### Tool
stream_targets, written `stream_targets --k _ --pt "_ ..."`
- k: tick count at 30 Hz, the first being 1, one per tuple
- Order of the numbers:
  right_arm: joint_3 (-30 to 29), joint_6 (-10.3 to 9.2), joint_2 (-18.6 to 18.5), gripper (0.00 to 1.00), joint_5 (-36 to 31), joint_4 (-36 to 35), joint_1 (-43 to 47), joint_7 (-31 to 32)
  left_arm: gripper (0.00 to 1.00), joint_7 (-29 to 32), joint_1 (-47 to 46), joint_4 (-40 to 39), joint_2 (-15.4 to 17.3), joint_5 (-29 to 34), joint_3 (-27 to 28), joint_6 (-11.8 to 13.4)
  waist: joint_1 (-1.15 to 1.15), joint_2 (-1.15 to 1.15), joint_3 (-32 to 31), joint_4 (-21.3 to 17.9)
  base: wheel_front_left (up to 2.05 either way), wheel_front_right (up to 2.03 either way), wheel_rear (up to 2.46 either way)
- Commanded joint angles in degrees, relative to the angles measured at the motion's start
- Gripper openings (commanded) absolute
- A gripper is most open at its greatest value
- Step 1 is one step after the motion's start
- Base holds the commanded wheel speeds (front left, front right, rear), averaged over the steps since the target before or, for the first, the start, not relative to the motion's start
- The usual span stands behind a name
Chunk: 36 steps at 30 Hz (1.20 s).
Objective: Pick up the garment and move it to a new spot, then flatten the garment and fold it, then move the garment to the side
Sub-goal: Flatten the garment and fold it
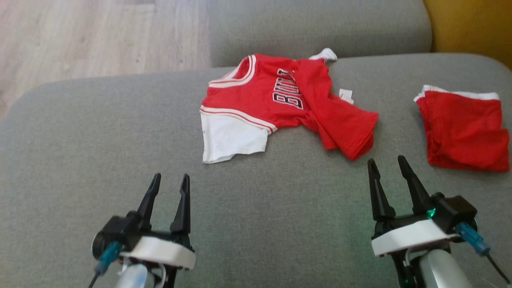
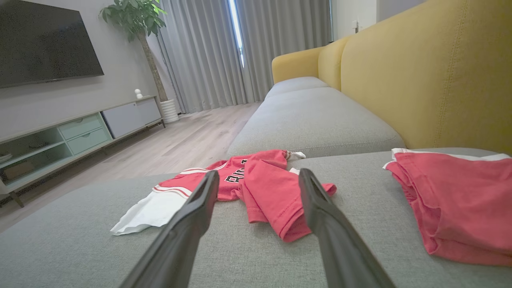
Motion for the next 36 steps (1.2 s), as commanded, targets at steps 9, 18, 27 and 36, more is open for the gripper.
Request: stream_targets --k 9,18,27,36 --pt "2.35 -0.04 0.03 1.00 0.57 -3.94 -5.08 -0.62 1.00 3.76 -14.60 9.05 0.39 2.90 1.54 3.84 0.00 0.00 6.10 -2.94 0.00 0.00 0.00" --pt "3.78 -0.04 0.04 1.00 1.37 -4.63 -7.38 -0.62 1.00 10.16 -24.47 20.82 0.54 2.28 1.11 4.34 0.00 0.00 10.18 -6.22 0.00 0.00 0.00" --pt "3.74 -0.04 0.04 1.00 2.13 -5.02 -7.82 -0.62 1.00 15.11 -29.04 28.30 0.83 2.15 0.45 5.38 0.00 0.00 11.47 -7.87 0.00 0.00 0.00" --pt "3.50 -0.04 0.04 1.00 2.71 -4.72 -7.77 -0.62 0.00 13.97 -29.92 31.52 0.80 0.74 0.42 4.48 0.00 0.00 10.75 -7.25 0.00 0.00 0.00"
